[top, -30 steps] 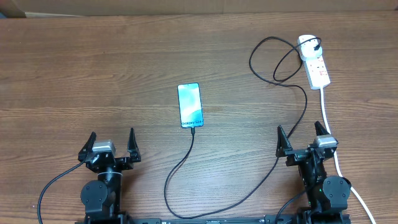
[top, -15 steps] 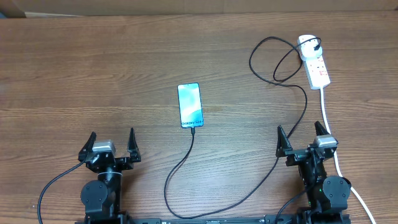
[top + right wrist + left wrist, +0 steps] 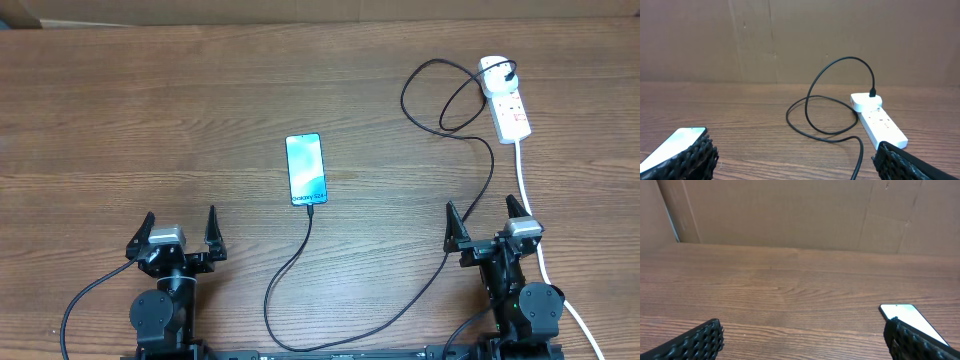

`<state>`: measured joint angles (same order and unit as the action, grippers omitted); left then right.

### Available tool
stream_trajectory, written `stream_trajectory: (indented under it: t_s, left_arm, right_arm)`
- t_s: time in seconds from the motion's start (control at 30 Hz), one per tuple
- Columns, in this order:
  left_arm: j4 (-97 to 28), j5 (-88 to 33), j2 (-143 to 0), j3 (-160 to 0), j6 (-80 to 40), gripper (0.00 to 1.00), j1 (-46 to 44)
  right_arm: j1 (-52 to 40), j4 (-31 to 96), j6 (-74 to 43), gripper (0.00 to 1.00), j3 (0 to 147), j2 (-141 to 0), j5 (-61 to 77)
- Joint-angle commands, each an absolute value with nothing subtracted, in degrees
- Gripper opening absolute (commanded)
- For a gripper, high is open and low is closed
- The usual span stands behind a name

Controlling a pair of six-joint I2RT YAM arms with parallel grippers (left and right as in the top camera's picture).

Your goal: Plug charger to phone and switch on socket

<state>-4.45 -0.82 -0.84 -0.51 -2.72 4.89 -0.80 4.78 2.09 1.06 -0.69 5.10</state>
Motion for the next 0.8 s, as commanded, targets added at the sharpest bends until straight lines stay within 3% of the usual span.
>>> stream_trajectory:
  t_s: [0.0,0.77]
  left_arm:
    - [-4.47,-0.93,-0.21,-0.27,-1.45,0.99,4.69]
    - [-4.47,-0.93,-0.21,-0.27,-1.45,0.99,4.69]
  right_arm:
    - [-0.58,4.60,1.74,1.00,0.49,-0.16,4.56]
    - [-0.58,4.60,1.74,1.00,0.49,-0.16,4.56]
